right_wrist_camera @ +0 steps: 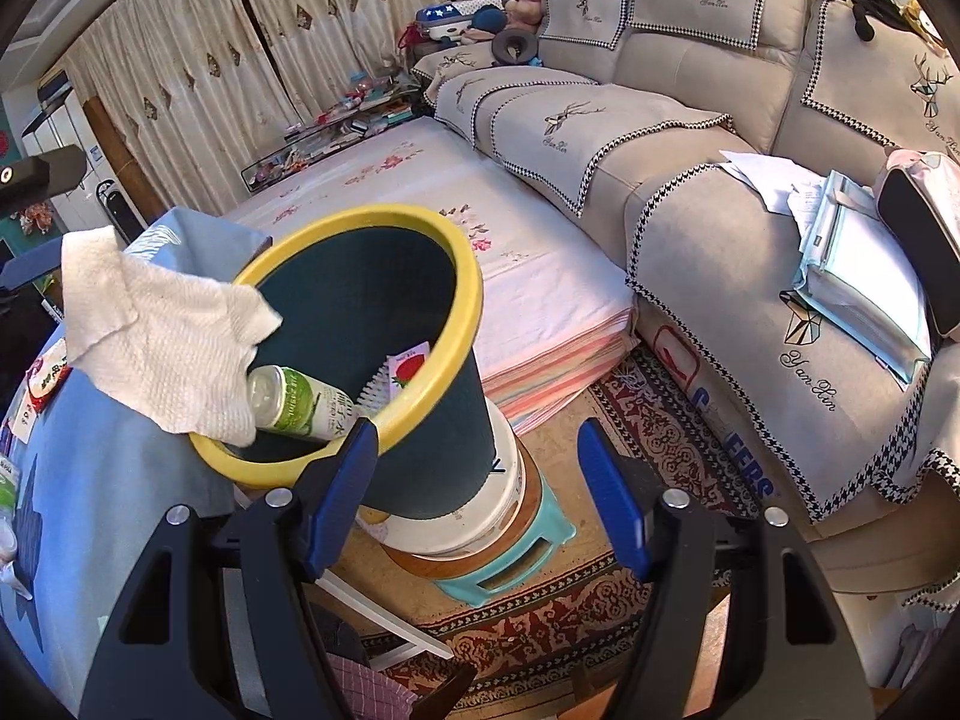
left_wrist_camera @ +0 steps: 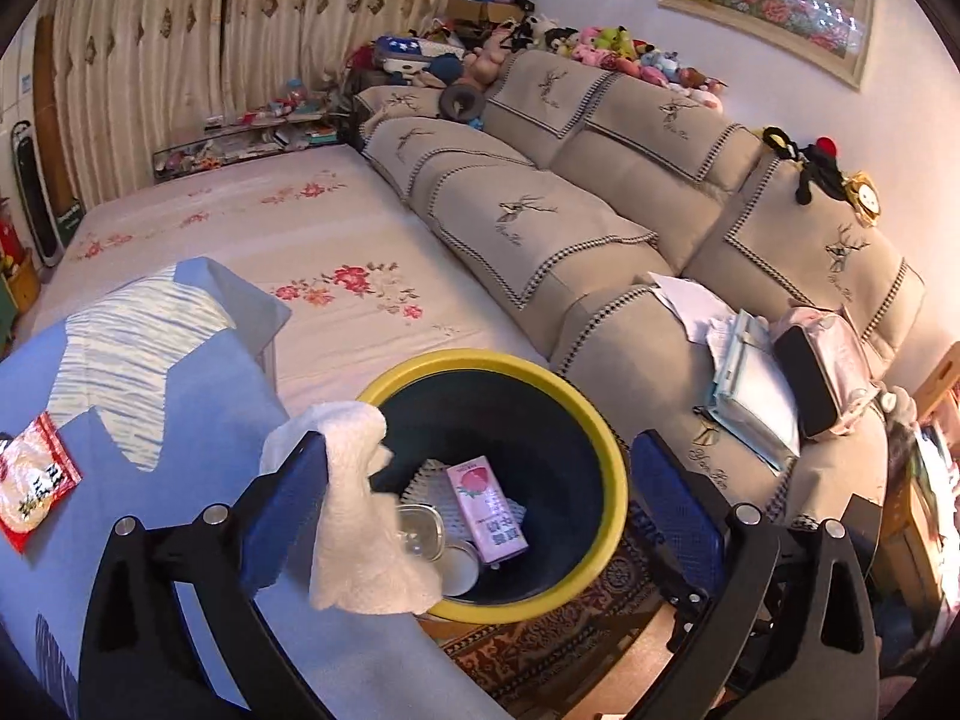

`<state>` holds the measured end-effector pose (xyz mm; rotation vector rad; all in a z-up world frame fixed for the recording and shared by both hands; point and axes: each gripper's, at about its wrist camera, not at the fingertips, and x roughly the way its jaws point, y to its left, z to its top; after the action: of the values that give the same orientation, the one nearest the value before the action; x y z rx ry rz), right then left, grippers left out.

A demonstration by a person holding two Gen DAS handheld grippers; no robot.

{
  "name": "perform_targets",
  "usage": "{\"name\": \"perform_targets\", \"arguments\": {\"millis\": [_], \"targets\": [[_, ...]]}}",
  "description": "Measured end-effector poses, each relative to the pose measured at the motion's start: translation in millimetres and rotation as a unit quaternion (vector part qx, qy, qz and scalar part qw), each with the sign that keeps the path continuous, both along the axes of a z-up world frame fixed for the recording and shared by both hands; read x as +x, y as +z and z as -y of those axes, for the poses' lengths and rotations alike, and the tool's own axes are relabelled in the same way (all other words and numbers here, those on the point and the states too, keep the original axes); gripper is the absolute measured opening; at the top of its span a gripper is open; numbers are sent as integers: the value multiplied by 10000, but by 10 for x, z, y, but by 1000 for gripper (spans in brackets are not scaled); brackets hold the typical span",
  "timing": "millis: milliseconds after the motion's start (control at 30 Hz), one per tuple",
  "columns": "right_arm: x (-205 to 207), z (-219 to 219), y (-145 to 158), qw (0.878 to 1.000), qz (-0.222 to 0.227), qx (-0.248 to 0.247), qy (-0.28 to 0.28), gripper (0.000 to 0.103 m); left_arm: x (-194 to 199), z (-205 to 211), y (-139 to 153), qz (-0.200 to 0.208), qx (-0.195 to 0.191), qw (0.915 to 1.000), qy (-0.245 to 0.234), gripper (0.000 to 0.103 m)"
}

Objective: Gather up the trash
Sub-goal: 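Carry the paper towel into the bin and open the left gripper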

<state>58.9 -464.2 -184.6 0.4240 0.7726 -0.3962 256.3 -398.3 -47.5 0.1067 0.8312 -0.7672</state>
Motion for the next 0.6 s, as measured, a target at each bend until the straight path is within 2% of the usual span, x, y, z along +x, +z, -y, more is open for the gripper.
{"name": "perform_targets", "arguments": {"millis": [233,433,600], "targets": [[-139,94,3,9999,101,81,-68,65,13,315,299,-242,-69,9985,-496,98],[-328,316,-162,9990,72,273,-343,65,28,833,584,-482,31,9947,-912,98],[-479,440,-295,9983,69,385,-438,65,51,1211,472,-413,408,9931,-1022,98]]}}
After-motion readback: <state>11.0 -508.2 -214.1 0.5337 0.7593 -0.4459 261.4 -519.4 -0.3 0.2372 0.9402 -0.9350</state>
